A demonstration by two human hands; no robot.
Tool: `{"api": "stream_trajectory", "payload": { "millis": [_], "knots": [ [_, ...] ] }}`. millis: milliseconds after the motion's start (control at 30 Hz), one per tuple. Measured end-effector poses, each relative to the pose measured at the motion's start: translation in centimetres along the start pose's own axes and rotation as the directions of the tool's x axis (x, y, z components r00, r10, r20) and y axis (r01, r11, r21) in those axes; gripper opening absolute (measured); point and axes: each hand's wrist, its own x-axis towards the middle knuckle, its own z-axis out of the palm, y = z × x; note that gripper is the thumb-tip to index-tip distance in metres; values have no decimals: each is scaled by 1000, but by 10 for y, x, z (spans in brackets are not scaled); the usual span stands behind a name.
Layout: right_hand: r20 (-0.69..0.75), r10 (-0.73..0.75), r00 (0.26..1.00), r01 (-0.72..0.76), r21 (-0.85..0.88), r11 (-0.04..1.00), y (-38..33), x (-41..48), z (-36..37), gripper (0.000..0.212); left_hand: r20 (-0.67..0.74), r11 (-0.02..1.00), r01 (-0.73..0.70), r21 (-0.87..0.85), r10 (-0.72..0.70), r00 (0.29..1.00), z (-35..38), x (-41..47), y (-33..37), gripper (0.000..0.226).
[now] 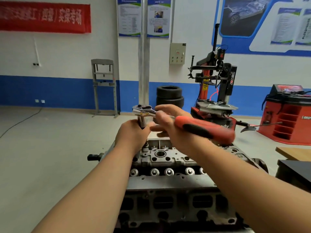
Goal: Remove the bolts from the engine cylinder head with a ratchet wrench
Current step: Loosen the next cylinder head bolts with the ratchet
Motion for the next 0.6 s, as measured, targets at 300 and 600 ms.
{"api": "stream_trajectory", "payload": {
  "millis": [300, 600],
  "knots": [
    [-57, 450, 891, -252, 763, 595, 5, 23, -11, 46, 240, 999, 4, -34, 4, 971, 2, -2, -4, 40],
    [-56, 506, 861, -206, 871, 446, -7, 35, -7, 37, 356, 997, -44, 57, 21, 934, 5, 1, -7, 21]
  ]
}}
